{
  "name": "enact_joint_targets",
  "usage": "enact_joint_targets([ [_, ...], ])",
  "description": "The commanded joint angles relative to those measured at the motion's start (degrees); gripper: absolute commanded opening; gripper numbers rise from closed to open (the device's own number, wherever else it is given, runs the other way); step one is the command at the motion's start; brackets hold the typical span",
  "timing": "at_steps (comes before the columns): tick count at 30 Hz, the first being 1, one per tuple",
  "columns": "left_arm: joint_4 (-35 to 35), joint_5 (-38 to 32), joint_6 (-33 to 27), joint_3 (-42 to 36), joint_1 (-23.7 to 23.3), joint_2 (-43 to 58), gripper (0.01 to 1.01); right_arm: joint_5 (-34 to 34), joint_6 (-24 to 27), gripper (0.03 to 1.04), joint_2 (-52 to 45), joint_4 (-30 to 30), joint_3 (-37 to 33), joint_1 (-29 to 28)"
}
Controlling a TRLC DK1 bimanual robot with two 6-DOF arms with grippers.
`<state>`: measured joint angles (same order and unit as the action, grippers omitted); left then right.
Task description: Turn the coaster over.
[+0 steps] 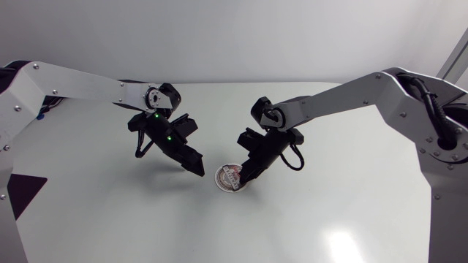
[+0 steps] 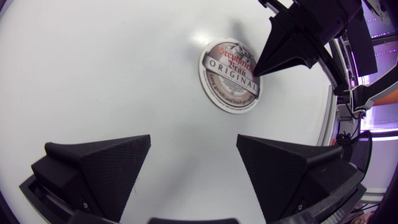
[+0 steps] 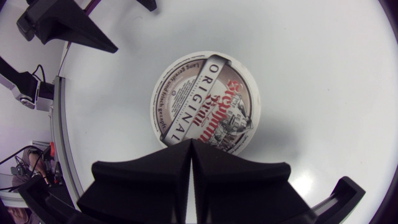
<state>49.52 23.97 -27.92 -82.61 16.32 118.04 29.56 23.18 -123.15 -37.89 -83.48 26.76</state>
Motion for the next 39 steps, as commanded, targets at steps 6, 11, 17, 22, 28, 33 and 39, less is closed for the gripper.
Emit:
enact_joint_targets([
  [6,3.2,1.0,-2.2,0.0,-0.6,-1.8,0.970,0.8,-1.6,0.04,-0.7,-1.3,-2.0,2.0],
  [11,3.1,0.9,-2.0,-1.3,-0.1,-1.1,0.970,0.2,-1.7,0.04,3.9,-1.1,-0.9,-0.2],
  [17,3.1,0.9,-1.7,-2.6,0.5,-0.3,0.970,-1.2,-0.7,0.04,3.9,-0.7,0.3,-2.8],
  [22,3.1,0.9,-1.4,-2.6,0.9,0.2,0.970,-2.4,-0.4,0.04,2.8,0.4,1.5,-3.0],
  [28,3.1,0.9,-1.4,-2.5,0.7,0.4,0.970,-2.4,0.0,0.04,-1.1,1.1,0.9,-3.0],
  [33,3.5,1.6,-1.2,-2.7,0.4,0.5,0.972,-1.3,0.2,0.04,-3.9,0.7,-0.7,-2.5],
  [39,4.1,2.0,0.3,-5.2,0.4,2.7,0.977,-0.4,0.4,0.04,-5.3,0.1,-2.1,-2.0],
])
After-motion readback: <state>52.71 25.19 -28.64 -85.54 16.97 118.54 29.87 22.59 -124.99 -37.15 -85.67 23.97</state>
